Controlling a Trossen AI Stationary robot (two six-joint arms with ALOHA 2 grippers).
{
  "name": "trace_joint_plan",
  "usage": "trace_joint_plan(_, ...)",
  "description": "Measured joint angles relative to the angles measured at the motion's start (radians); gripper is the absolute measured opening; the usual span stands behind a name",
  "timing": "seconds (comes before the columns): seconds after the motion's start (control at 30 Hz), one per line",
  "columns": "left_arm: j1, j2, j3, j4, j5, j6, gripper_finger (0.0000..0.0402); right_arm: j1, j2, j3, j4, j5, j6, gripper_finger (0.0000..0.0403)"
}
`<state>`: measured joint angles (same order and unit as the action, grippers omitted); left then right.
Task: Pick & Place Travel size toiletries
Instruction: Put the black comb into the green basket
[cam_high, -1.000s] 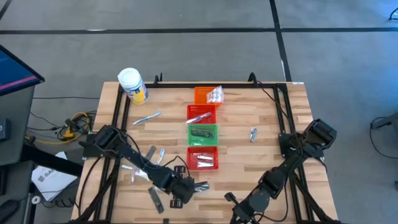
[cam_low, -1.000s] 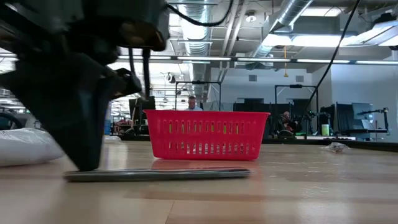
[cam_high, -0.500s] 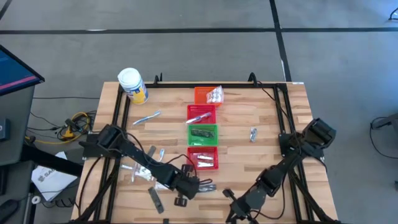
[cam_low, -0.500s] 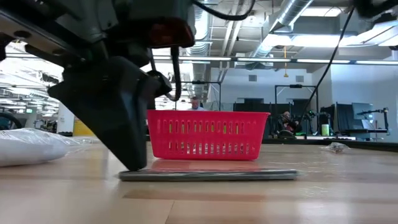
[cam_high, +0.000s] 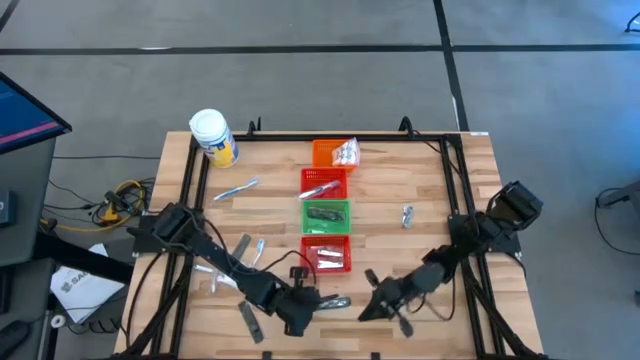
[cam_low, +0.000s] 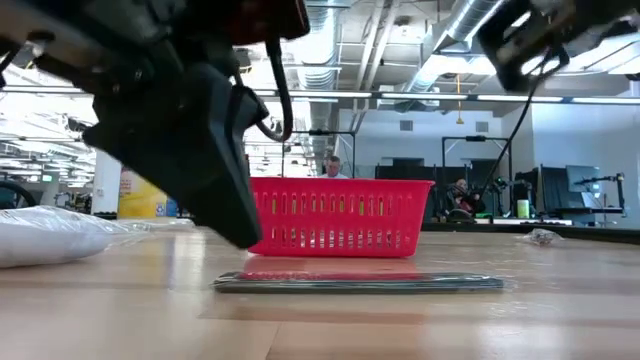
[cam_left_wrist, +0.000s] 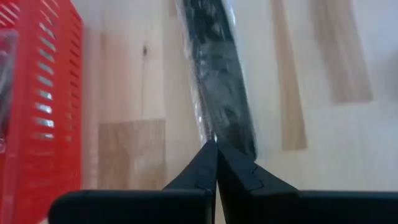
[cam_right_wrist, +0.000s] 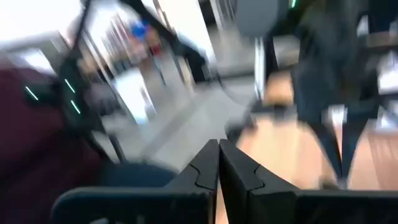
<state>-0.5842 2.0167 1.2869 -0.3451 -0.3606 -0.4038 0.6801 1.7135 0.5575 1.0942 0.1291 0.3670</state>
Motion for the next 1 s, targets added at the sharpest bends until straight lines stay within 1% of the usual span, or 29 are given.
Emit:
trace_joint_plan(0.07,-0.005,0.0,0.001,0.028,-0.031,-0.044,0.0,-0.002,0.0,-0.046,0.145,0.0,-0.002,0.0006)
trace_joint_plan(0.1,-0.007,0.0,0.001,0.036,-0.039,-0.061,0.0,-0.002,0.0,-0.06,0.184,0.0,-0.006,0.0006)
trace_joint_plan(0.17,-0.02,0.0,0.0,0.074,-0.064,-0.083,0.0,-0.002,0.0,-0.071,0.2,0.0,-0.007,0.0006)
trace_joint_plan(0.23,-0.037,0.0,0.001,0.123,-0.116,-0.099,0.0,-0.001,0.0,-0.07,0.188,0.0,-0.018,0.0006)
trace_joint_plan(0.33,-0.07,0.0,-0.011,0.196,-0.192,-0.13,0.0,0.008,0.0,-0.05,0.117,0.0,-0.031,0.0006)
trace_joint_plan(0.43,-0.103,0.0,-0.037,0.251,-0.29,-0.205,0.0,0.006,0.0,-0.029,0.02,-0.001,-0.027,0.0006)
trace_joint_plan(0.47,-0.111,0.0,-0.048,0.27,-0.309,-0.234,0.0,0.004,0.0,-0.02,-0.014,-0.001,-0.011,0.0006)
trace_joint_plan(0.57,-0.129,0.0,-0.091,0.309,-0.315,-0.333,0.0,-0.009,0.0,-0.008,-0.114,-0.001,0.023,0.0008)
trace_joint_plan(0.63,-0.138,0.0,-0.113,0.326,-0.316,-0.391,0.0,-0.012,0.0,-0.007,-0.154,0.0,0.042,0.0017)
trace_joint_plan(0.73,-0.146,0.0,-0.144,0.405,-0.333,-0.433,0.0,-0.021,0.0,-0.007,-0.194,0.0,0.062,0.0045)
trace_joint_plan(0.83,-0.151,0.0,-0.162,0.48,-0.364,-0.435,0.0,-0.026,0.001,-0.007,-0.215,0.007,0.077,0.0086)
trace_joint_plan(1.0,-0.15,-0.001,-0.164,0.484,-0.372,-0.456,0.0,-0.036,0.001,-0.007,-0.281,0.059,0.117,0.0172)
